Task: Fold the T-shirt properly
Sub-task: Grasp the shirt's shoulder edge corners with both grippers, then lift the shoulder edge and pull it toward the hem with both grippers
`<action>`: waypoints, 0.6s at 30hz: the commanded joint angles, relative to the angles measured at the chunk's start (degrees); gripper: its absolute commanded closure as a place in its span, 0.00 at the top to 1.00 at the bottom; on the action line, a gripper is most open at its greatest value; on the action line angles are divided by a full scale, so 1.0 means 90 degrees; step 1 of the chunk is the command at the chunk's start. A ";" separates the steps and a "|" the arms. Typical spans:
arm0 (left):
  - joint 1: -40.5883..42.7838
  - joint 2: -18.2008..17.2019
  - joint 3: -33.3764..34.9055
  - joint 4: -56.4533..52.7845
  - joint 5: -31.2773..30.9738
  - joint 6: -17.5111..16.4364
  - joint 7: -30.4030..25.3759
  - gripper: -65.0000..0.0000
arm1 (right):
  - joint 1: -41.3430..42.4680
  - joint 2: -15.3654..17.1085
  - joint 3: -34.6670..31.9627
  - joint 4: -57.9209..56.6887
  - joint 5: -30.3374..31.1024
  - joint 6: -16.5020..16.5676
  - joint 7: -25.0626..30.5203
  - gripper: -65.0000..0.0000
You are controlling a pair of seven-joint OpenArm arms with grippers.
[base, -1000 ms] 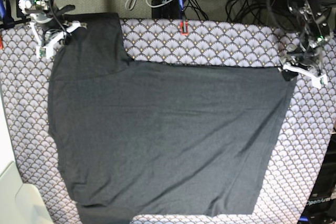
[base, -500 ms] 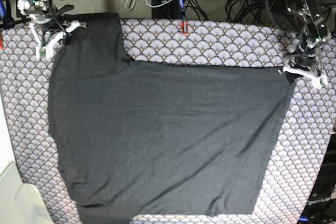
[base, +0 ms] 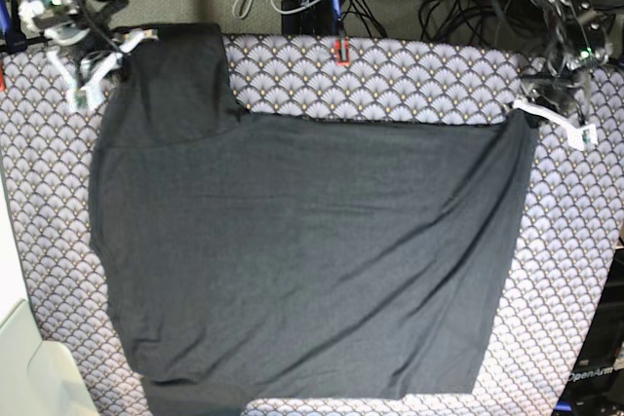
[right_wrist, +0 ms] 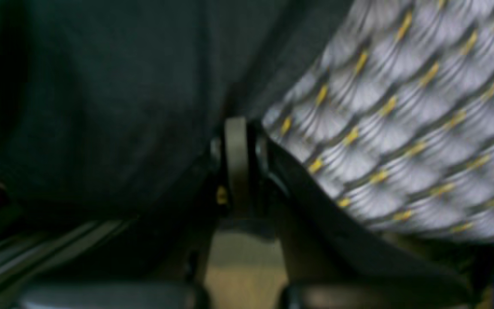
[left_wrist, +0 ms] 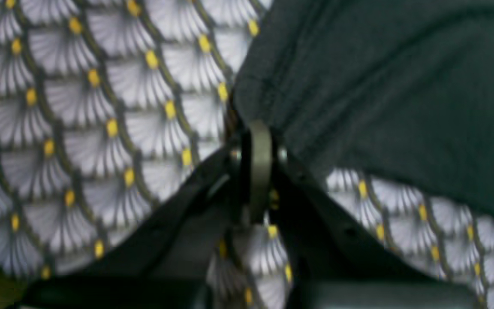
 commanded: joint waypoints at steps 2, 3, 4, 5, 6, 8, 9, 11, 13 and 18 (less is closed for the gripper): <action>0.0024 -0.0132 -0.0047 0.0541 -0.0073 -0.0054 0.0096 0.01 | -0.0016 0.0011 0.0301 0.0296 0.0028 0.0399 0.0089 0.00; 0.0092 -0.0122 -0.0047 0.0746 -0.0073 -0.0054 0.0213 0.01 | -0.0016 -0.0018 0.0448 0.0404 0.0028 0.0614 0.0089 0.00; 0.0171 -0.0122 -0.0047 0.0941 -0.0073 -0.0054 0.0281 0.01 | -0.0016 -0.0028 0.0595 0.0501 0.0028 0.0810 0.0089 0.00; 0.0278 -0.0113 -0.0047 0.1147 -0.0073 -0.0044 0.0340 0.01 | -0.0016 -0.0028 0.0741 0.0540 0.0028 0.1034 0.0089 0.00; 0.0376 -0.0093 -0.0047 0.1313 -0.0073 -0.0034 0.0350 0.01 | -0.0016 -0.0028 0.0858 0.0570 0.0028 0.1230 0.0089 0.00; 0.0561 -0.0015 -0.0057 0.1615 -0.0063 -0.0034 0.0389 0.01 | -0.0016 -0.0028 0.1200 0.0570 0.0028 0.1332 0.0089 0.00; 0.0659 0.0005 -0.0125 0.1742 -0.0063 -0.0034 0.0389 0.01 | -0.0016 -0.0028 0.1366 0.0560 0.0028 0.1332 0.0089 0.00; 0.0864 0.0073 -0.0340 0.1928 -0.0073 -0.0034 0.0389 0.01 | -0.0035 -0.0028 0.1669 0.0560 0.0028 0.1332 0.0089 0.00; 0.1040 0.0239 -0.0536 0.2084 -0.0073 -0.0044 0.0389 0.01 | -0.0201 -0.0028 0.1942 0.0550 0.0028 0.1332 0.0089 0.00; 0.1440 0.0376 -0.0741 0.2270 -0.0063 -0.0044 0.0389 0.01 | -0.0563 -0.0028 0.2167 0.0531 0.0028 0.1332 0.0089 0.00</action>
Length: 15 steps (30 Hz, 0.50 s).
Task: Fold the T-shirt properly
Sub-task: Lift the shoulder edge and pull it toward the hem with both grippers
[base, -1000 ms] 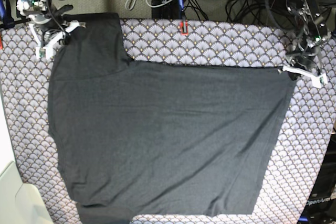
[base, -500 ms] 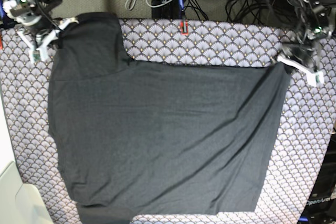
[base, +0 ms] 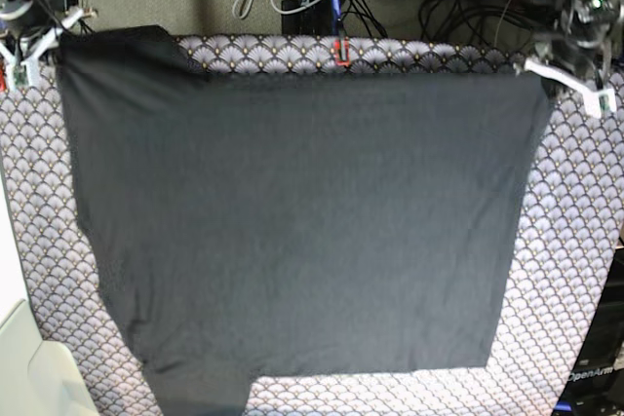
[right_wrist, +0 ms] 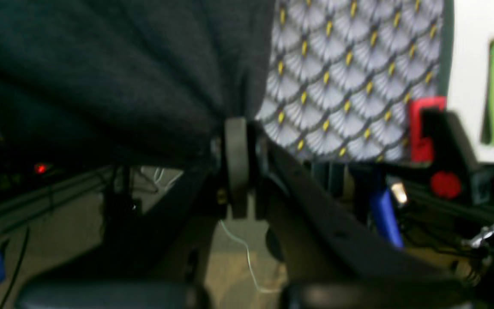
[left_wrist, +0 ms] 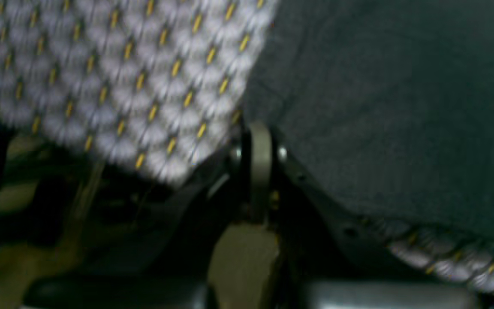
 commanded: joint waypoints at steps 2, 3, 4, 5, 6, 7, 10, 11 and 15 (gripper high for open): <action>0.0076 -0.0076 -0.0051 0.0157 -0.0061 -0.0003 -0.0158 0.01 | -0.0141 0.0016 0.0132 0.0103 0.0065 -0.0001 0.0128 0.00; 0.0096 -0.0076 -0.0051 0.0147 -0.0061 -0.0003 -0.0158 0.01 | -0.0160 -0.0024 0.0132 0.0103 0.0065 -0.0001 0.0128 0.00; 0.0106 -0.0066 -0.0061 0.0128 -0.0061 -0.0003 -0.0158 0.01 | -0.0170 -0.0024 0.0132 0.0093 0.0065 -0.0001 0.0128 0.00; 0.0106 -0.0047 -0.0061 0.0098 -0.0061 -0.0003 -0.0158 0.01 | -0.0170 -0.0024 0.0132 0.0084 0.0055 -0.0001 0.0128 0.00; 0.0086 -0.0037 -0.0061 0.0079 -0.0031 -0.0003 -0.0187 0.01 | -0.0170 -0.0053 0.0132 0.0064 0.0055 -0.0001 0.0128 0.00; 0.0066 -0.0037 -0.0061 0.0079 -0.0021 -0.0003 -0.0187 0.01 | -0.0150 -0.0102 0.0132 0.0054 0.0055 -0.0001 0.0128 0.00; 0.0066 -0.0076 -0.0061 0.0137 -0.0061 -0.0003 -0.0167 0.01 | -0.0141 -0.0160 0.0103 0.0084 0.0045 -0.0001 0.0128 0.00; 0.0057 -0.0086 -0.0061 0.0147 -0.0061 -0.0003 -0.0167 0.01 | -0.0141 -0.0190 0.0093 0.0084 0.0045 -0.0001 0.0128 0.00; -0.0246 -0.0242 -0.0051 0.0069 -0.0021 -0.0003 -0.0158 0.01 | -0.0014 -0.0190 0.0083 0.0084 0.0055 -0.0001 0.0128 0.00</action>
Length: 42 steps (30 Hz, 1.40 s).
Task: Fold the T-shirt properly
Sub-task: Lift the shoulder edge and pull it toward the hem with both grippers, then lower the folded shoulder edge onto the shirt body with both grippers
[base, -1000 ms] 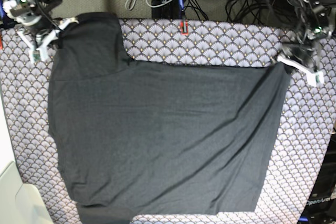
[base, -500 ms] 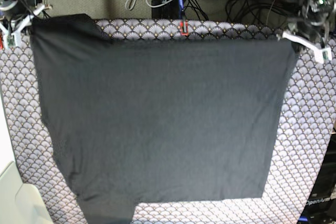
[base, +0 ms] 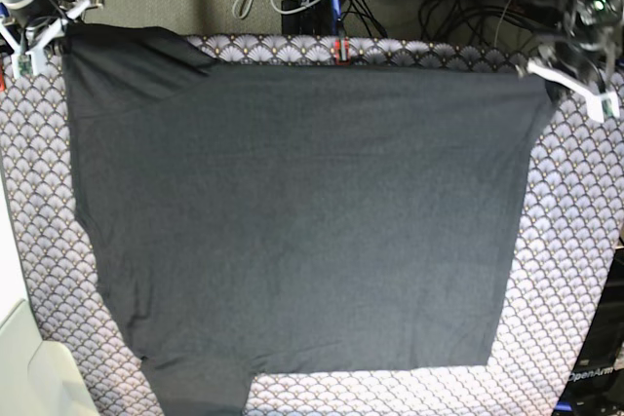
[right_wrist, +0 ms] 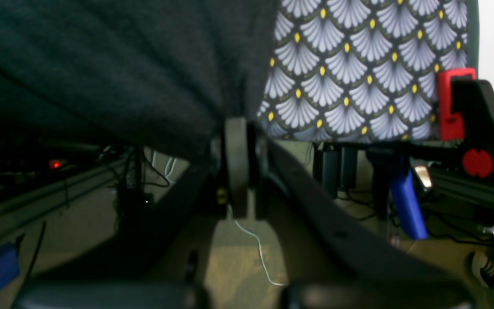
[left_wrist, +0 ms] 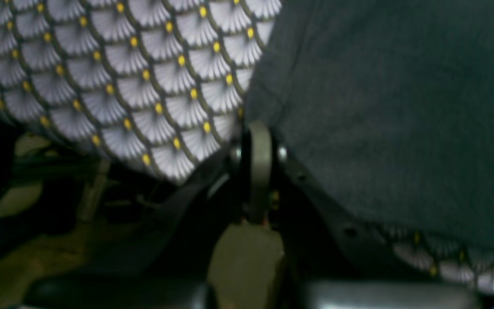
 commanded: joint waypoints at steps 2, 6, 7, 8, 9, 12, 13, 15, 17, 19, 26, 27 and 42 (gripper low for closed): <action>-0.0121 -0.0074 -0.0051 0.0086 -0.0009 0.0010 -0.0143 0.01 | 0.0291 0.0085 0.0028 0.0106 0.0060 -0.0003 0.0113 0.00; -0.0433 -0.0162 0.0027 0.0057 0.0000 0.0010 -0.0133 0.01 | 0.0760 0.0134 -0.0178 0.0106 0.0060 -0.0003 0.0104 0.00; -0.0492 -0.0162 0.0096 0.0057 0.0000 0.0019 -0.0124 0.01 | 0.0858 0.0134 -0.0197 0.0106 0.0060 -0.0003 0.0104 0.00; -0.0570 -0.0172 0.0154 0.0067 0.0000 0.0039 -0.0045 0.01 | 0.0965 0.0134 -0.0197 0.0106 0.0060 -0.0003 0.0104 0.00; -0.0658 -0.0211 0.0174 0.0076 0.0000 0.0039 0.0043 0.01 | 0.1083 0.0143 -0.0197 0.0106 0.0050 -0.0003 0.0104 0.00; -0.1088 -0.0367 0.0193 0.0027 0.0000 0.0049 0.0453 0.01 | 0.1571 0.0280 -0.0207 0.0076 0.0040 -0.0003 -0.0219 0.00; -0.1263 -0.0377 0.0193 -0.0002 0.0000 0.0049 0.0580 0.01 | 0.1806 0.0358 -0.0236 0.0076 0.0020 -0.0003 -0.0492 0.00; -0.1605 -0.0387 0.0193 -0.0129 0.0000 0.0049 0.0775 0.01 | 0.2265 0.0466 -0.0236 0.0067 -0.0155 -0.0003 -0.0912 0.00; -0.1937 -0.0387 0.0203 -0.0266 0.0010 0.0049 0.0922 0.01 | 0.2685 0.0476 -0.0246 0.0047 -0.0419 -0.0003 -0.1127 0.00; -0.2240 -0.0397 0.0203 -0.0432 0.0010 0.0049 0.1039 0.01 | 0.3114 0.0485 -0.0363 -0.0100 -0.0722 -0.0003 -0.1244 0.00; -0.3139 -0.0748 0.0701 -0.1604 0.0010 0.0058 0.1029 0.01 | 0.4199 0.0495 -0.0959 -0.1154 -0.1621 -0.0003 -0.1176 0.00; -0.3266 -0.0817 0.0818 -0.1799 0.0010 0.0058 0.1029 0.01 | 0.4306 0.0495 -0.1018 -0.1272 -0.1640 -0.0003 -0.1176 0.00; -0.3959 -0.1256 0.1658 -0.2952 0.0020 0.0058 0.0287 0.01 | 0.5605 0.0896 -0.1320 -0.3069 -0.1669 -0.0003 -0.0844 0.00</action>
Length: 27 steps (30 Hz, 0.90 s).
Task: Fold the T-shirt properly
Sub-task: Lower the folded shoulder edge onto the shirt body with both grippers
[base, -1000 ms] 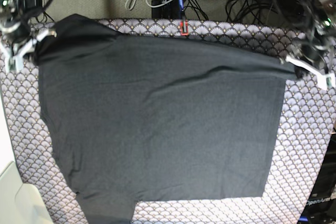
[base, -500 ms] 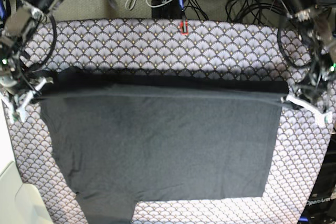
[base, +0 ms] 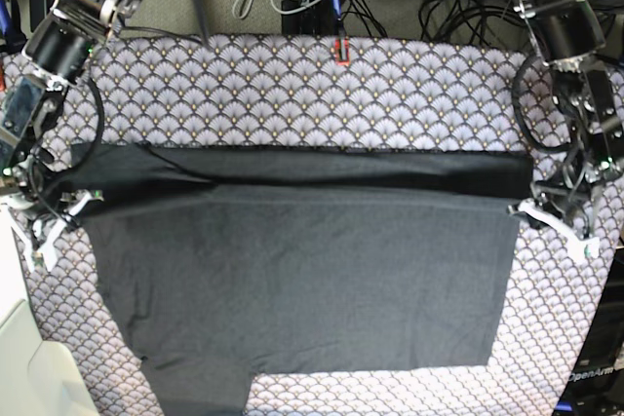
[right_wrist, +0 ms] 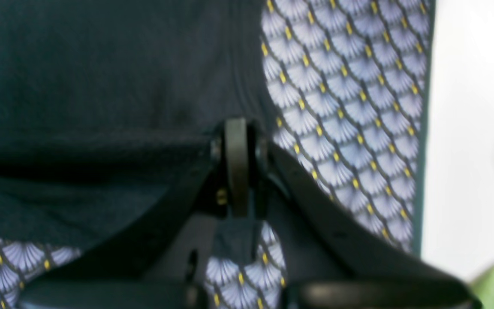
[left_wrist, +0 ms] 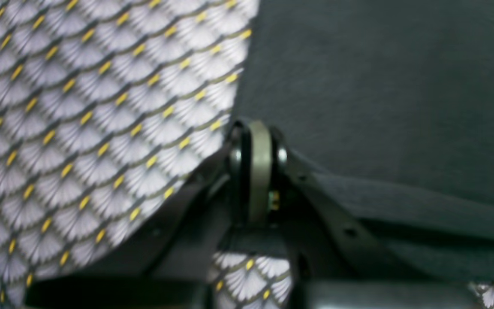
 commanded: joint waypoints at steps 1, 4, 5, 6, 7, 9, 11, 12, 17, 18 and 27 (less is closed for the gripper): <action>-0.0149 -0.0161 -0.0007 0.0094 -0.0031 0.0012 -0.0170 0.01 | 0.0200 0.0114 0.0006 0.0000 0.0018 -0.0025 0.0152 0.00; -0.0266 -0.0161 -0.0007 0.0094 -0.0031 0.0012 -0.0160 0.01 | 0.0219 0.0114 -0.0053 -0.0244 0.0018 -0.0025 0.0221 0.00; -0.0276 -0.0161 -0.0007 0.0094 -0.0031 0.0012 -0.0160 0.01 | 0.0219 0.0123 -0.0112 -0.0312 0.0018 -0.0025 0.0221 0.00; -0.0296 -0.0171 -0.0007 0.0084 -0.0031 0.0012 -0.0160 0.01 | 0.0219 0.0123 -0.0170 -0.0342 0.0018 -0.0025 0.0221 0.00; -0.0305 -0.0171 -0.0007 0.0074 -0.0031 0.0012 -0.0160 0.01 | 0.0219 0.0123 -0.0229 -0.0361 0.0018 -0.0025 0.0221 0.00; -0.0315 -0.0171 -0.0007 -0.0004 -0.0031 0.0012 -0.0160 0.01 | 0.0219 0.0114 -0.0346 -0.0361 0.0018 -0.0025 0.0231 0.00; -0.0315 -0.0171 -0.0007 -0.0053 -0.0031 0.0012 -0.0170 0.01 | 0.0239 0.0114 -0.0463 -0.0371 0.0018 -0.0025 0.0231 0.00; -0.0315 -0.0171 -0.0007 -0.0053 -0.0031 0.0012 -0.0170 0.01 | 0.0317 0.0114 -0.0522 -0.0371 0.0018 -0.0025 0.0231 0.00; -0.0315 -0.0171 -0.0007 -0.0053 -0.0031 0.0012 -0.0170 0.01 | 0.0424 0.0114 -0.0561 -0.0469 0.0018 -0.0025 0.0299 0.00; -0.0315 -0.0171 -0.0007 -0.0053 -0.0031 0.0012 -0.0170 0.01 | 0.0424 0.0114 -0.0571 -0.0469 0.0018 -0.0025 0.0348 0.00; -0.0276 -0.0171 -0.0007 -0.0033 -0.0041 -0.0027 -0.0160 0.37 | 0.0414 0.0182 -0.0795 -0.0479 0.0018 -0.0025 0.0397 0.15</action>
